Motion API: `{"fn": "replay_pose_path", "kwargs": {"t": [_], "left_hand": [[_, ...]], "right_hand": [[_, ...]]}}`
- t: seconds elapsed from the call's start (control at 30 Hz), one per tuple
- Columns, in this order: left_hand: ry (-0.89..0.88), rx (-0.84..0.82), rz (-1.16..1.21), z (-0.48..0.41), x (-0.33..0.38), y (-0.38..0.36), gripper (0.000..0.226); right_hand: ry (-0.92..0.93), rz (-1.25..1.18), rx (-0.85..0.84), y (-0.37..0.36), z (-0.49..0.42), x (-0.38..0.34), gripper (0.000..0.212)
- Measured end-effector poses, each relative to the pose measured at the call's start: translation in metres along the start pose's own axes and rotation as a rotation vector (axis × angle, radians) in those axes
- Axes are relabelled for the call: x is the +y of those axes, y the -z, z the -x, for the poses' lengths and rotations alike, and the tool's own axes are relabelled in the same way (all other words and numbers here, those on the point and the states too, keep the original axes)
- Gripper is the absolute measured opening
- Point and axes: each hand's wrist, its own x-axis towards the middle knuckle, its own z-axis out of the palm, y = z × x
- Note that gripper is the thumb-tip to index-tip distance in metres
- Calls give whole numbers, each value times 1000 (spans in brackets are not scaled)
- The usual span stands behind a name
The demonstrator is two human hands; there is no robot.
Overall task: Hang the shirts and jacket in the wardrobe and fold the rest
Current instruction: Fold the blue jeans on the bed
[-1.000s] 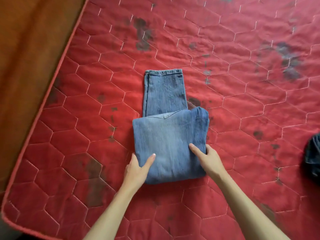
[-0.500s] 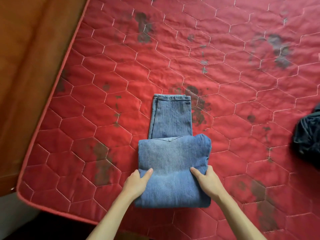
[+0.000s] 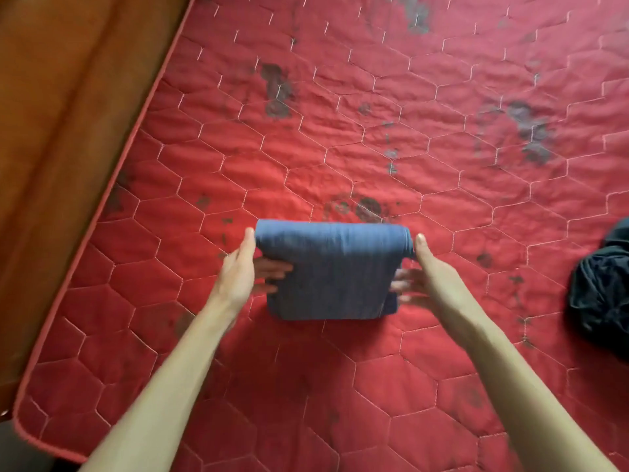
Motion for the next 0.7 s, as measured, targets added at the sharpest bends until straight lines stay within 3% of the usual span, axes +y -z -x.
{"fn": "replay_pose_path", "kwargs": {"t": [0.1,0.2,0.27,0.33,0.43,0.53,0.7], "left_hand": [[-160,-24,-159,-45,-3,-21,46],[-383,-37,-621,-68,-24,-45,55],[-627,0,-998,-76,-44,-61,59],[-711,-4,-1194,-87,-61,-77,62],[-733,20,-1280,-100,-80,-92,61],[-769,78,-1308,-109,-94,-96,61],[-791,95,-1300,-114,-96,-96,62]], "right_hand": [[67,55,23,-16,-37,3,48],[182,463,45,-35,-62,21,32],[333,703,191,-50,-66,35,34],[569,856,364,-64,-70,44,47],[767,1056,311,-81,-94,60,58],[785,1196,194,-82,-119,80,59],[760,1145,193,-73,-128,90,68]]}}
